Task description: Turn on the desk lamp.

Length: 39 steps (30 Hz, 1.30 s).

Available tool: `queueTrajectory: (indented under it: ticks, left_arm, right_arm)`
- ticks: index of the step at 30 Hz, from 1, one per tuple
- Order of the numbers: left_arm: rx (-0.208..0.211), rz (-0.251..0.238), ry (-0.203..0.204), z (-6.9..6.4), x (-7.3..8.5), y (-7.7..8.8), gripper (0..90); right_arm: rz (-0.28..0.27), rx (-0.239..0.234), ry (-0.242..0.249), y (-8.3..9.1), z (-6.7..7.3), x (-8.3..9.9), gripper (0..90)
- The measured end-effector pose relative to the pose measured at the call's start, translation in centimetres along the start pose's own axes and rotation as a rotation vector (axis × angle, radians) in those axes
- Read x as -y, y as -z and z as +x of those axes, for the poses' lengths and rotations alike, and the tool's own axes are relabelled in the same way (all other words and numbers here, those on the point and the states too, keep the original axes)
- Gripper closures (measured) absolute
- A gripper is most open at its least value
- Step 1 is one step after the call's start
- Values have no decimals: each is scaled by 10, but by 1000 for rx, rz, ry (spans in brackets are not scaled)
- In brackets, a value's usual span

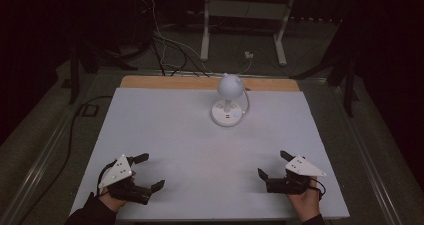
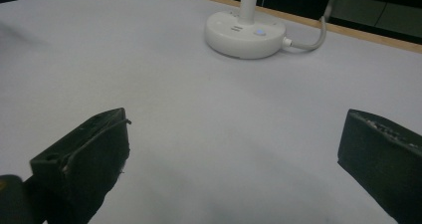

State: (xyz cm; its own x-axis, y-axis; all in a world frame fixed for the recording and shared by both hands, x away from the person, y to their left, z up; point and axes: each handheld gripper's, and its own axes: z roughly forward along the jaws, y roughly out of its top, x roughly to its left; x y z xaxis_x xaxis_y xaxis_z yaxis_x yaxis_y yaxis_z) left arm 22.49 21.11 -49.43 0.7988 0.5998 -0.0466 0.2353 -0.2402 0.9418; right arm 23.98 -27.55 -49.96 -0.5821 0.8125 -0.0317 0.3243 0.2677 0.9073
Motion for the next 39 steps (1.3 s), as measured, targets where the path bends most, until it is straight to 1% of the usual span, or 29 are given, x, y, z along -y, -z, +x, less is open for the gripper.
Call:
queueTrajectory:
  ticks: [1, 2, 13, 15, 21, 23, 27, 34, 39]
  left_arm:
    - [0, -1, -1, 0, 0, 0, 4]
    - [1, -3, 1, 0, 0, 0, 4]
    - [0, -1, -2, 0, 0, 1, 4]
    - [1, -1, 1, 0, 0, 1, 3]
    - [1, -2, 0, 0, 0, 1, 4]
    - [-1, 1, -2, 0, 0, 0, 3]
    - [-1, -1, 0, 0, 0, 0, 4]
    - [-2, 2, -3, -1, 0, 1, 3]
    - [-2, 2, -1, -1, 0, 0, 3]
  right_arm:
    - [0, 0, 0, 0, 0, 0, 0]
    - [1, -8, -10, 0, 0, 0, 0]
    - [7, -27, -18, -1, 1, 0, 0]
    - [4, -37, -24, -1, 1, -1, 0]
    - [10, -38, -25, -2, 2, -1, 0]
    - [1, -39, -35, -2, 1, -2, 0]
    - [-6, -42, -39, -2, 1, -3, 0]
    - [-7, -51, -51, -2, 2, -8, 0]
    - [-24, -57, -60, -2, 3, -16, 0]
